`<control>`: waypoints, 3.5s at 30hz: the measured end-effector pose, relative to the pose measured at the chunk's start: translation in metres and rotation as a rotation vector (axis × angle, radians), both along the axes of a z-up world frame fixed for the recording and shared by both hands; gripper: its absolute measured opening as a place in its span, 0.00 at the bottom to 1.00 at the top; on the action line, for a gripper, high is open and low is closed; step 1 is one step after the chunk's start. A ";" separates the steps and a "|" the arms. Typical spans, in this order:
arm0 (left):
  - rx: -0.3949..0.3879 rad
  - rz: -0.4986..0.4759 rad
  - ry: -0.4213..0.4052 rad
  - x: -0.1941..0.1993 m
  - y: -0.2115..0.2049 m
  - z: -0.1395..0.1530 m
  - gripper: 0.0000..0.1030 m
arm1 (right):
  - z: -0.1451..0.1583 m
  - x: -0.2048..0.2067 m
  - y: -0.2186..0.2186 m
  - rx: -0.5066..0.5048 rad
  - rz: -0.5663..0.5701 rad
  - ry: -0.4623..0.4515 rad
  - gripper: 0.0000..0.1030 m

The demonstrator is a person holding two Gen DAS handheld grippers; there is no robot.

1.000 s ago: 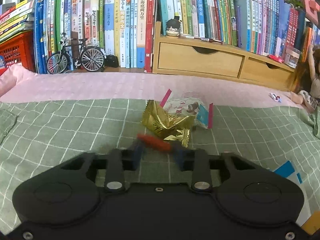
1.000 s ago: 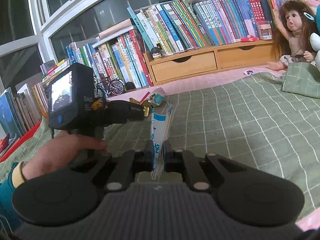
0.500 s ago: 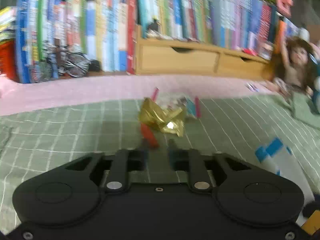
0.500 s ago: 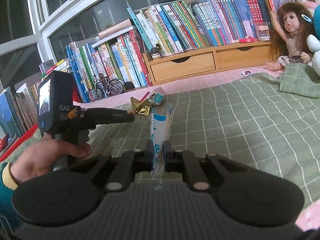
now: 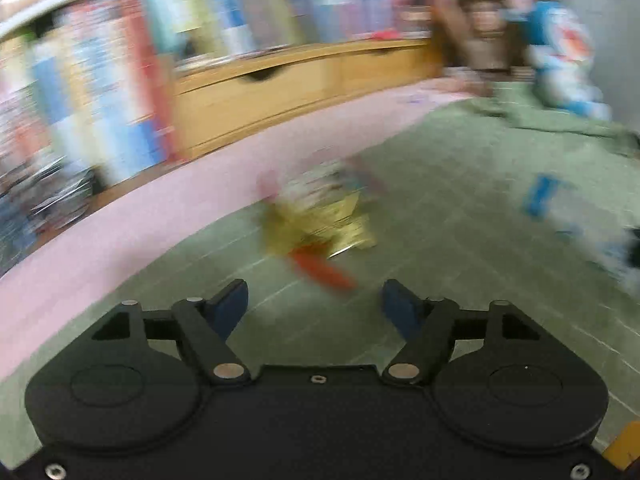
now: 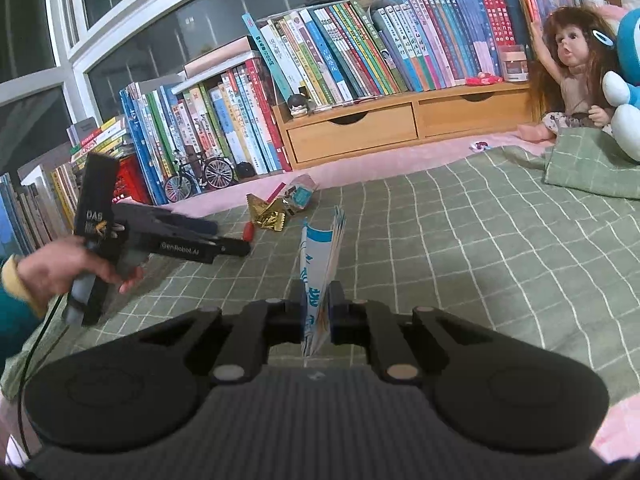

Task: Collect trash
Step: 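Close the left tool on the red stick, then carry the red stick and paper bag off the bed, lowering below the edge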

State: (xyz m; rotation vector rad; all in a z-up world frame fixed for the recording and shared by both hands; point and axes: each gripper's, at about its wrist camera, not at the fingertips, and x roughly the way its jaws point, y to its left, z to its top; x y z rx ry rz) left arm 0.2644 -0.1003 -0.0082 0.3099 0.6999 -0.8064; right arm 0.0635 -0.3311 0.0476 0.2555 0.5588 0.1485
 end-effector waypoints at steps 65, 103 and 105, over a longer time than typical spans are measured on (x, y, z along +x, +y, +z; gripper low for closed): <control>-0.020 0.111 -0.184 -0.065 0.083 0.030 0.41 | 0.006 -0.024 0.083 -0.052 0.033 0.068 0.16; -0.189 0.322 -0.156 -0.370 0.141 0.057 0.41 | 0.016 -0.147 0.141 -0.042 0.121 0.053 0.15; -0.194 0.323 -0.157 -0.380 0.140 0.056 0.41 | 0.017 -0.156 0.144 -0.043 0.132 0.052 0.15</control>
